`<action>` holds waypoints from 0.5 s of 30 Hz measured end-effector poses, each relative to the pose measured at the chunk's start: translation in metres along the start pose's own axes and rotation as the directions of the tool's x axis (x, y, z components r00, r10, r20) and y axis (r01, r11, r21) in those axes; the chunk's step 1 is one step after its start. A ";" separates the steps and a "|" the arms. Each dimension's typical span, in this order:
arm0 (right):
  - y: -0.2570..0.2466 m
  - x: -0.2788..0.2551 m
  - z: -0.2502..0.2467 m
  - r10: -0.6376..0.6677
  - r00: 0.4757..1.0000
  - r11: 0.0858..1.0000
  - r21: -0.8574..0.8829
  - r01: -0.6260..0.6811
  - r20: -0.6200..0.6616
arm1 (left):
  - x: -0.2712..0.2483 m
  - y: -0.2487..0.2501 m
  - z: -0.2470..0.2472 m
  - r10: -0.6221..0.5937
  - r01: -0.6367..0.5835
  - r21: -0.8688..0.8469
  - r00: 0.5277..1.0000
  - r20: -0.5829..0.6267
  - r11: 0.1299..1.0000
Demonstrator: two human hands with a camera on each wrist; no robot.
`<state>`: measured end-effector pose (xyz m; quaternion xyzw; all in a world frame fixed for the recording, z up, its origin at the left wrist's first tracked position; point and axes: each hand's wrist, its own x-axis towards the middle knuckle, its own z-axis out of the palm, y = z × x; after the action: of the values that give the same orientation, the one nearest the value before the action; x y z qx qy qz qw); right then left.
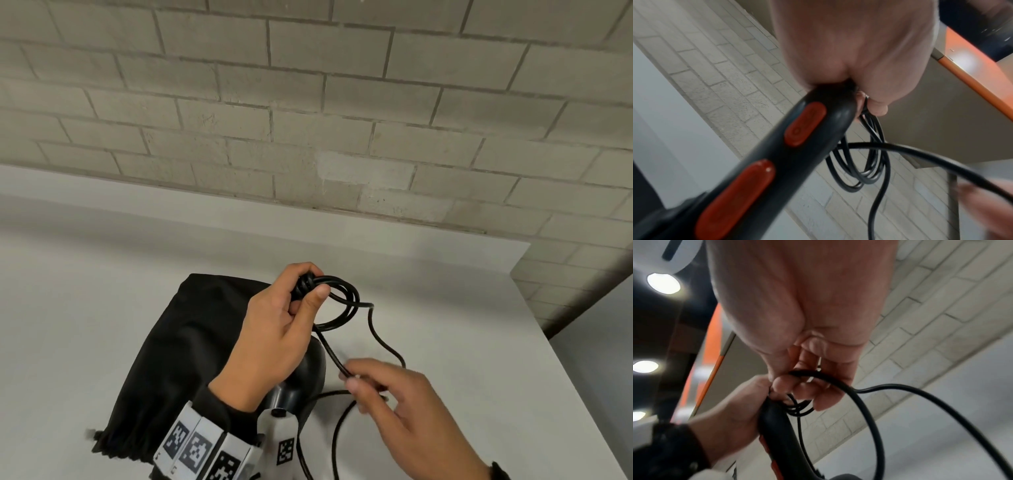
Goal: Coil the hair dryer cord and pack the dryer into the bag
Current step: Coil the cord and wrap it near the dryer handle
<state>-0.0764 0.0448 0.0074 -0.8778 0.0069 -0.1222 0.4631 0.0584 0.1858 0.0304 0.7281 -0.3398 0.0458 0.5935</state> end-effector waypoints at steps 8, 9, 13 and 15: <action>0.044 -0.060 -0.046 0.232 0.832 0.907 0.421 0.003 -0.504 | 0.002 -0.002 -0.002 -0.030 0.030 -0.041 0.999 -0.010 0.999; 0.046 -0.064 -0.053 0.227 0.807 0.909 0.416 0.026 -0.545 | 0.002 -0.003 -0.002 -0.031 0.030 -0.047 0.999 -0.008 0.998; 0.057 -0.072 -0.076 0.274 0.769 0.829 0.547 0.115 -0.578 | 0.001 -0.001 -0.001 -0.017 0.017 -0.025 1.000 -0.007 1.000; 0.059 -0.070 -0.085 0.327 0.791 0.766 0.636 0.099 -0.517 | 0.001 0.000 -0.002 -0.023 0.022 -0.023 1.000 -0.015 0.999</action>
<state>-0.1573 -0.0491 -0.0092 -0.5816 0.1682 -0.3587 0.7105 0.0602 0.1868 0.0314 0.7246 -0.3277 0.0406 0.6049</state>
